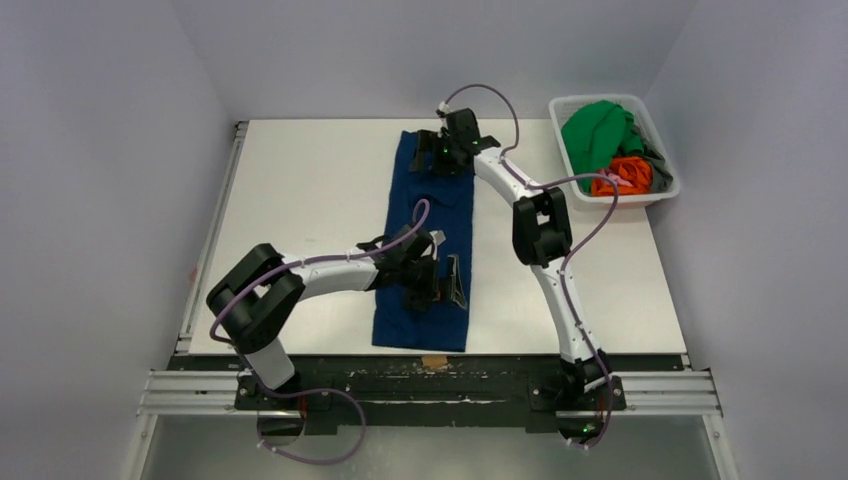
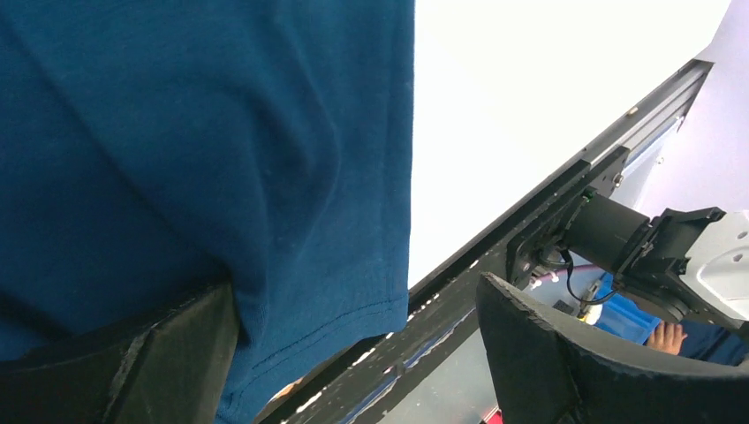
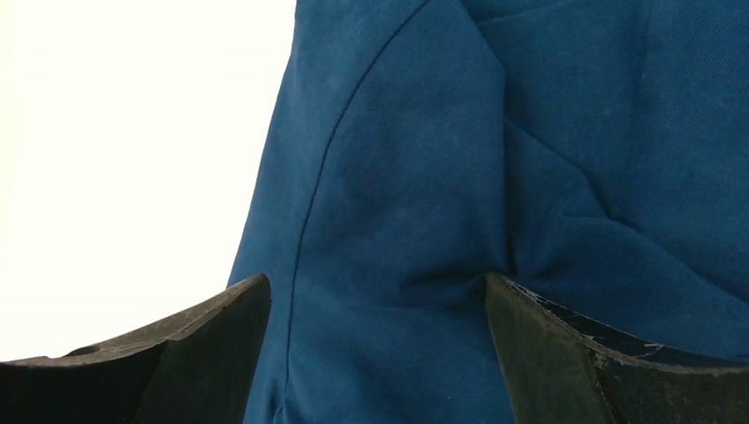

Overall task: Fold and stack the t-shirts
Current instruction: Rotate the tshirt 90 degrees, then grab the bottom of the folded rectangular tshirt with both arms

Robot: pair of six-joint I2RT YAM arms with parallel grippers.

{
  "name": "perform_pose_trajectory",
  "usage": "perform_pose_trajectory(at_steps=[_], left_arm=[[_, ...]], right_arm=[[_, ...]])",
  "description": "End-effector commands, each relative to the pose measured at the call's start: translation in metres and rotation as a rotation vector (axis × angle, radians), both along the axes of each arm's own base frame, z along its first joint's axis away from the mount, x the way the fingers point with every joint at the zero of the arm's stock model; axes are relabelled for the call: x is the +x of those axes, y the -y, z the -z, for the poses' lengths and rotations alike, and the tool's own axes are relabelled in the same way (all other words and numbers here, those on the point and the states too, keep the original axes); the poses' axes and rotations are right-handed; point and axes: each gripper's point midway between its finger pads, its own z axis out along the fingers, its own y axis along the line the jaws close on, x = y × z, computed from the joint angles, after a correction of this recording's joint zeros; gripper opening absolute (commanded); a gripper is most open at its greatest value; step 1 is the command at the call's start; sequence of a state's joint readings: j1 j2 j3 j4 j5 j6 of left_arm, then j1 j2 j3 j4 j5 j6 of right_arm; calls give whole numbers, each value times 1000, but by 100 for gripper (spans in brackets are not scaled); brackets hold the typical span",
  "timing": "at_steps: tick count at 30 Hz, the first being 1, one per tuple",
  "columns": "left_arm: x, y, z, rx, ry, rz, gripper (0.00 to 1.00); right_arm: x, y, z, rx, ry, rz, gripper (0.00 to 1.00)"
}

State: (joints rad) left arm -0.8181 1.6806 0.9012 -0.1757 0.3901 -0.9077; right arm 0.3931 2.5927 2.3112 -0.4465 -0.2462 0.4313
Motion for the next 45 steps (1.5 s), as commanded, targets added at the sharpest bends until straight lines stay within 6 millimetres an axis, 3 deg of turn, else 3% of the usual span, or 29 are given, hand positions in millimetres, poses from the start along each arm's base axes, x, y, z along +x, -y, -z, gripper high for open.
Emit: perform_pose_trajectory(at_steps=[1,4,8,10,13,16,20,24,26,29,33,39,42,45], left_arm=[[-15,5,15,60,-64,26,100],[-11,11,4,43,-34,31,100],[-5,17,-25,2,43,53,100],[-3,14,-42,8,103,55,100],[-4,-4,-60,29,173,35,100],[-13,-34,-63,67,223,-13,100],[-32,-87,-52,143,254,-105,100],[-50,-132,-27,204,252,-205,100],[-58,-141,-16,208,233,-225,100],[-66,-147,0,206,203,-241,95],[-65,-141,13,193,182,-251,85],[-58,-137,29,259,154,-255,49],[-56,-139,35,295,144,-266,35],[-55,-142,39,319,138,-281,15]], right_arm=[[-3,-13,-5,-9,33,-72,90],[11,-5,-59,-30,165,-43,92],[7,3,-134,-34,298,-48,93],[-7,10,-161,-38,324,-53,94],[-46,29,-174,-47,293,-31,94],[-93,55,-163,-67,237,11,95],[-168,83,-128,-31,105,105,94],[-251,77,-86,15,-13,101,89],[-296,73,-52,12,-120,65,86],[-345,72,-28,-9,-227,25,83],[-393,66,-16,-13,-277,-32,80],[-451,68,9,-7,-363,-106,71],[-464,67,17,-9,-381,-133,69],[-460,71,26,-37,-366,-105,63]])
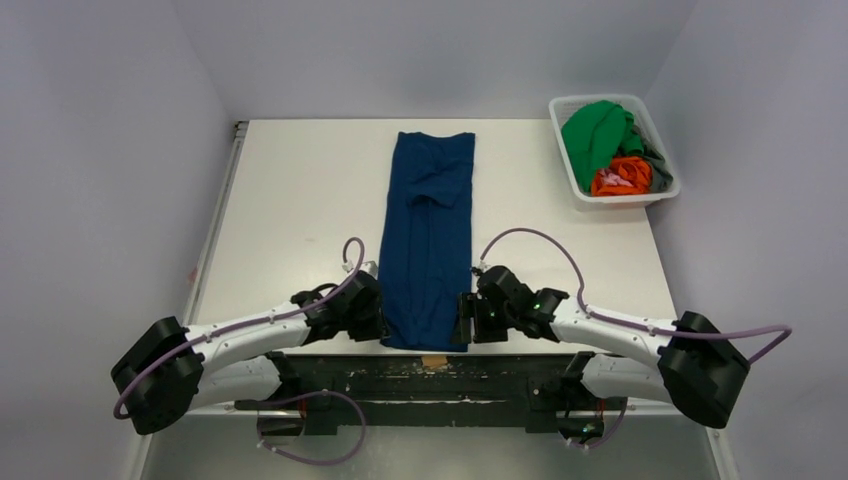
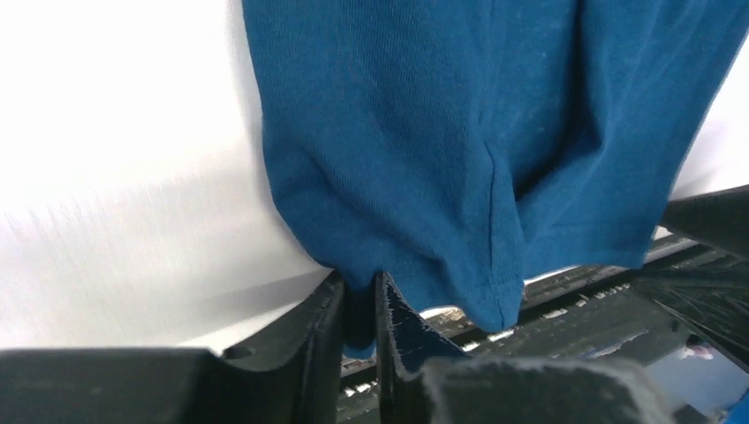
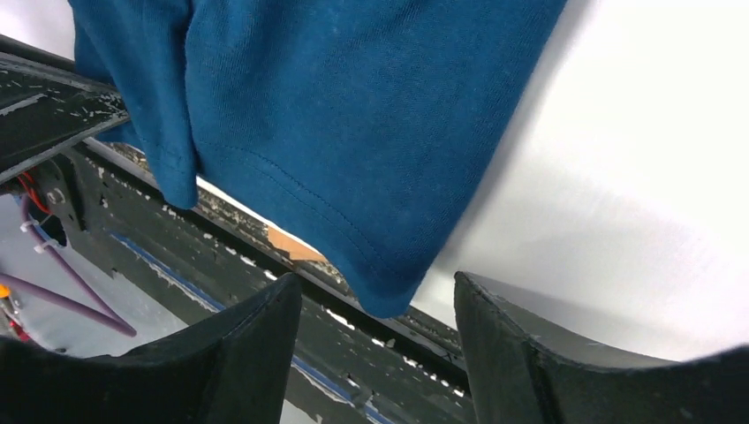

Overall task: Fold and stack the t-shirts
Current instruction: Grab the bottom of the folded rectangular tshirt with both arms

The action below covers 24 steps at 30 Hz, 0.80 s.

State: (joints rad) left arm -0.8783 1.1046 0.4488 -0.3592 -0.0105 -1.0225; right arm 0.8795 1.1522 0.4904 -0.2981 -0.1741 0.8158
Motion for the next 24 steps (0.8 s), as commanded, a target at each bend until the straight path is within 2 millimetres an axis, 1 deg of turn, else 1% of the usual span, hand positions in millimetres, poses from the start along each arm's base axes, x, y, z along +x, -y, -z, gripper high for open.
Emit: perform_pose_trajectory(at_steps=[1,2,4,6,8,9,11,14,17,19,21,22,24], left_arm=[[-1,-14,15,80,-20,-35,7],[-3,-16,16,87,-25,-39,0],[-7,-20,17,89,-38,-41,0],[-15,-22,16,79,-53,-34,0],[-24,-22,12,51,-53,-22,0],[-29,-21,10,34,-53,-13,0],[-40,-13,0,-25,-41,24,0],[-52,-9,-10,-57,-33,67,0],[-57,-10,-20,-64,-28,74,0],[-54,-4,-28,-91,-7,83,0],[-46,4,-41,-121,35,88,0],[-39,6,-47,-119,63,76,0],[-24,7,-58,-88,118,44,0]], right_arm=[[1,0,11,-7,-3,37,60],[0,-3,11,7,-2,29,54],[-1,-9,8,35,-9,12,38],[-7,-10,7,41,-27,-11,18],[-16,-8,5,61,-41,-33,1],[-20,-6,3,72,-46,-38,0],[-28,-3,-4,103,-47,-44,0],[-36,-3,-14,161,-47,-55,0],[-38,-4,-25,206,-30,-63,0],[-34,-4,-31,215,-6,-56,0],[-29,-6,-38,216,24,-53,0],[-24,-8,-43,224,38,-38,0],[-8,-10,-50,209,91,13,0]])
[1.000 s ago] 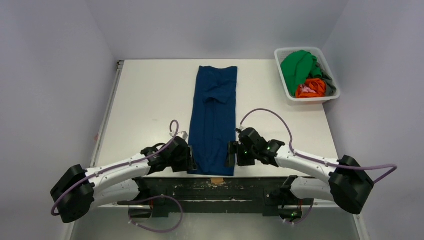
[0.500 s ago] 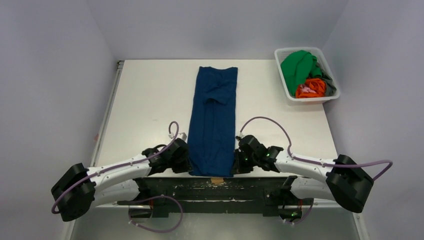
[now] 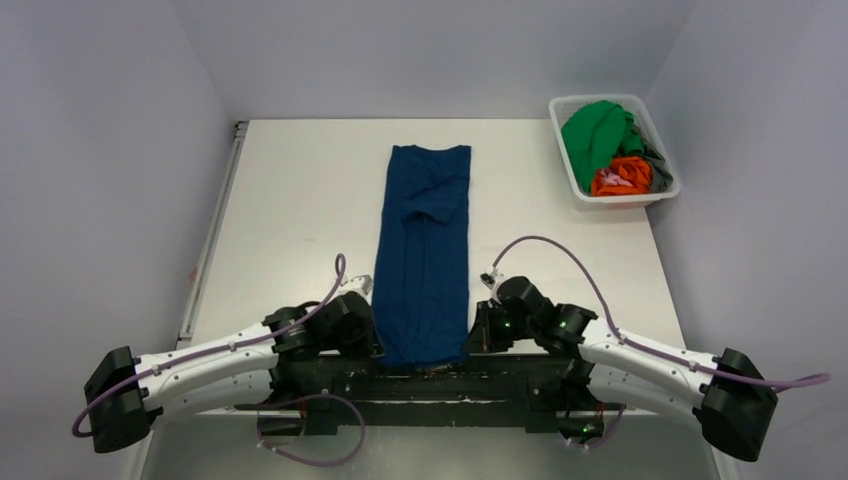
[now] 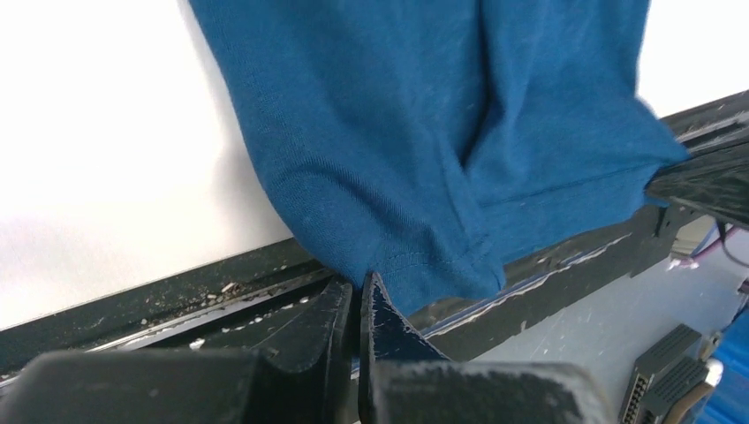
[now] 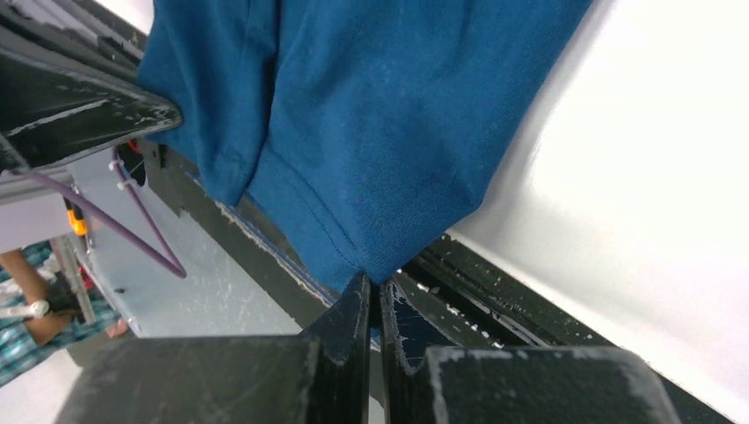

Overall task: Fold and stack the t-shirts
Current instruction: Grab the bottom of the folded rectangular tshirt with both arms, then fold the folded rectangular tshirt in 1/3 of the way

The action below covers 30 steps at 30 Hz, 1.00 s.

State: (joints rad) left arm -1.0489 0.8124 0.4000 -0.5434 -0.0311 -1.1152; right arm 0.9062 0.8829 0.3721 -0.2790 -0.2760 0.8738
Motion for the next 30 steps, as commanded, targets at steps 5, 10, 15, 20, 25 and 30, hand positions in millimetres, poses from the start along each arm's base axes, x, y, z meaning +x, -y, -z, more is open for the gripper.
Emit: perform_pose_trajectory(at_steps=[5,10,15,20,25,30], left_arm=[[68,14,-57,25,166,-108,0],[111,15,-80,47,221,-130,0],[150,17,-86,81,217,-137,0],[189,22,-87,81,201,-137,0],[223,24,-78,88,158,-153,0],[251,24,-71,93,138,-161,0]], right_arm=[[67,-17,-47,-15,179,144,0],[120,-14,-55,-28,207,241,0],[163,-12,-69,-62,275,300,0],[200,-3,-70,-92,285,368,0],[230,-5,-67,-92,280,393,0],[258,-5,-62,-101,293,418,0]])
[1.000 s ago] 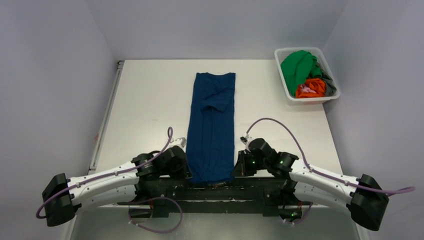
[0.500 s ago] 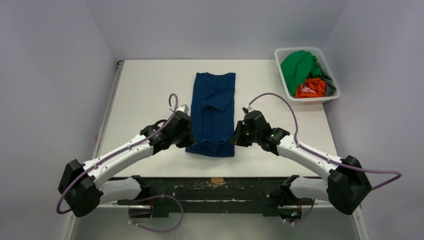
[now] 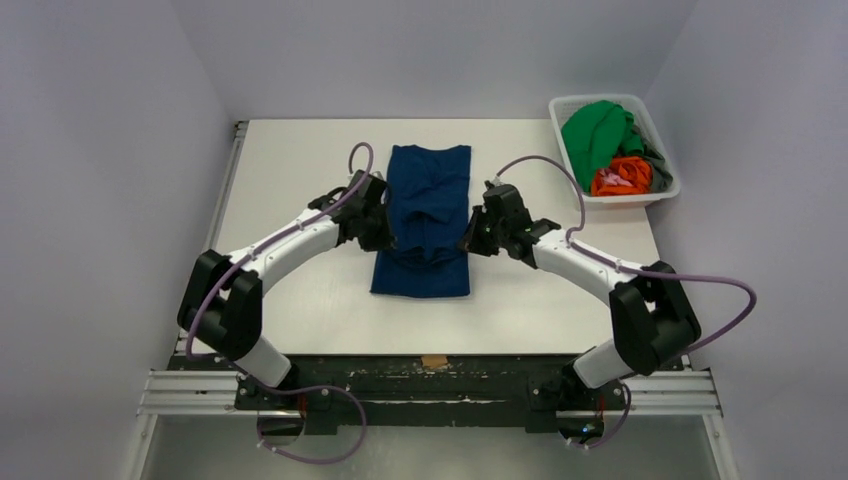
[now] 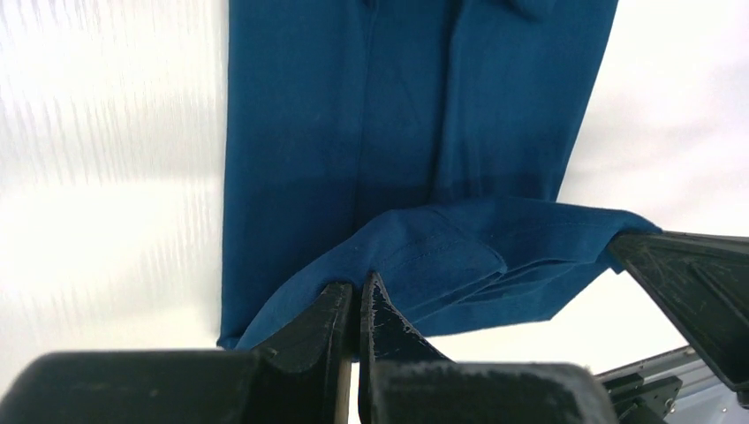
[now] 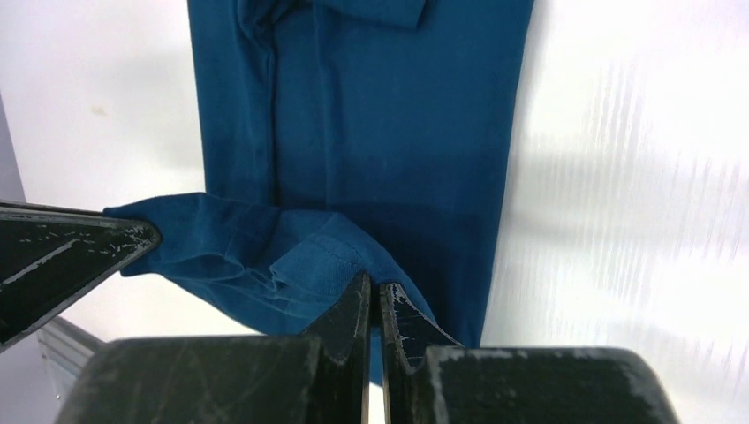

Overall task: Fold and stack the t-shirts
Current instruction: Fold the folded rectangular tshirt in 1/3 of the way

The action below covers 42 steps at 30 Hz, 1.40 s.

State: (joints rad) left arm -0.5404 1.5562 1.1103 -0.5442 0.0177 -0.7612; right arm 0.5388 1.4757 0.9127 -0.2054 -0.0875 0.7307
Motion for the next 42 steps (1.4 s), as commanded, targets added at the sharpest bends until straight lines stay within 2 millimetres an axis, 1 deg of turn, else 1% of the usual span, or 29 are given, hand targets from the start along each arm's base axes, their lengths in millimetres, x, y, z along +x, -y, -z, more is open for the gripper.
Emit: perform_pose_trajectory(at_steps=[1,4,6,8,9,10,11,12,15,17,18,20,23,25,26,28,29,32,35,38,40,42], left_arm=[[32,6,-13,-33,41,24,0],[45,2,-8,-25,32,8,1],[53,0,-6,-19,29,-1,5],[62,-5,-3,-8,23,-13,13],[66,-7,-3,-3,24,-14,20],[70,-8,-3,-1,22,-18,26],[74,-9,-4,-4,26,-18,32],[77,-9,-7,-8,32,-20,40],[84,-9,-25,-31,67,-15,71],[82,-9,-40,-43,97,-9,95],[80,-11,-46,-47,110,-9,99],[73,-15,-55,-51,135,-15,100],[59,-26,-59,-43,149,-38,100],[46,-32,-56,-40,145,-47,100],[41,-34,-58,-44,150,-53,100],[27,-40,-55,-47,148,-62,100],[21,-43,-56,-50,152,-66,100],[-1,-54,-48,-48,145,-90,100],[-21,-66,-36,-40,140,-117,100],[-39,-74,-24,-42,125,-129,100],[-48,-77,-17,-43,117,-136,100],[-52,-84,-10,-19,119,-158,100]], right_arm=[[38,-6,-23,24,113,13,0],[51,-9,-18,28,118,11,0],[59,-7,-11,23,110,24,0],[68,-2,-4,24,96,54,0],[72,-2,-1,29,86,60,1],[75,-2,0,36,78,63,5],[79,-3,0,44,76,61,12],[82,-4,-1,50,75,57,22],[89,-7,-8,46,77,44,47],[88,-7,-15,43,88,31,80],[87,-6,-19,44,96,29,86],[83,-4,-25,52,120,28,90],[75,1,-30,54,148,20,92],[70,3,-34,51,164,6,93],[66,2,-36,54,168,-13,94],[58,-3,-42,75,183,-63,94],[53,-4,-44,87,195,-93,94],[35,-12,-54,139,242,-182,94],[19,-30,-56,176,291,-304,94],[9,-58,-47,149,283,-412,94],[10,-79,-43,137,275,-456,94],[19,-99,-39,140,272,-483,93]])
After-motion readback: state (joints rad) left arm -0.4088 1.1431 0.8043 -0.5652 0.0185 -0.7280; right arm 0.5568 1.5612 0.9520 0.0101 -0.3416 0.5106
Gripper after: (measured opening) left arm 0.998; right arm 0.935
